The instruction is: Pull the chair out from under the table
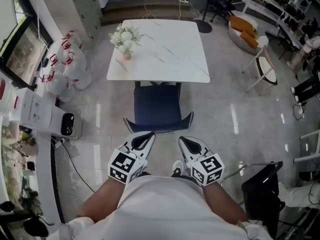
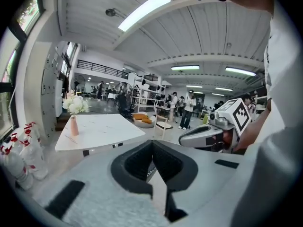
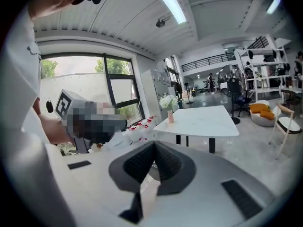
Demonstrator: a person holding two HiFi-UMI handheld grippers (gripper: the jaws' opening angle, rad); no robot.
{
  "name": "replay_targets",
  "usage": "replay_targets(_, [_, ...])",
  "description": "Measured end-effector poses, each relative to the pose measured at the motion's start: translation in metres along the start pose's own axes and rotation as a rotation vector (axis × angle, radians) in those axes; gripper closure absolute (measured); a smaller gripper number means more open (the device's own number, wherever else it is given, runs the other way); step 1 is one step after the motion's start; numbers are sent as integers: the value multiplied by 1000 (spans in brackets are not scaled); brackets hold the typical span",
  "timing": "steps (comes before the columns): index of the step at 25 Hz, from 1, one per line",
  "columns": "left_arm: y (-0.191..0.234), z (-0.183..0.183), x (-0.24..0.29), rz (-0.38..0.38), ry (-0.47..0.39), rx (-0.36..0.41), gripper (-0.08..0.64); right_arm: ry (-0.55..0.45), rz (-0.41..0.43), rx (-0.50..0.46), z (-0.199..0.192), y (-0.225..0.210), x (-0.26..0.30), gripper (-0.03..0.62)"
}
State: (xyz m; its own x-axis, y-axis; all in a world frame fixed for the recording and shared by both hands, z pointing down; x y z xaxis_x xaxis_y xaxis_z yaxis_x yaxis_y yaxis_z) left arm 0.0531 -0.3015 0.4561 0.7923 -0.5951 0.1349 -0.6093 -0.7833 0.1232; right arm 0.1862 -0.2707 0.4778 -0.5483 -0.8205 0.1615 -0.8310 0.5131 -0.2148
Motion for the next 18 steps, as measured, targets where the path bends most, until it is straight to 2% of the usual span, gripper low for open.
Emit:
replay_targets(8, [0, 8, 20, 155, -6, 0, 558, 15, 124, 16, 9, -40, 10, 586])
replay_targets(12, [-8, 4, 26, 209, -6, -7, 558, 13, 173, 17, 10, -51, 6, 586])
replay_targets(18, [-23, -7, 26, 164, 23, 4, 558, 33, 175, 32, 0, -52, 9, 586])
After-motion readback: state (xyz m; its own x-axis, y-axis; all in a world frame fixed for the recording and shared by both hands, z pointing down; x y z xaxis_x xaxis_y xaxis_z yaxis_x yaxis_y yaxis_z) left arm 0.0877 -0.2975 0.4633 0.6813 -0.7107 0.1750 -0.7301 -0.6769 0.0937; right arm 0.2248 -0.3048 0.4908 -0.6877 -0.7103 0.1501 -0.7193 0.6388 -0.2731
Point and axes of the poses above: the fingertips, and each gripper's own axes: x forward along the fingers, y to its left, z out of its top, the point moved 3 cm from there along -x, backward along the fingers, and after that the axes turned 12 degrees about -y, right-handed, at the moved point
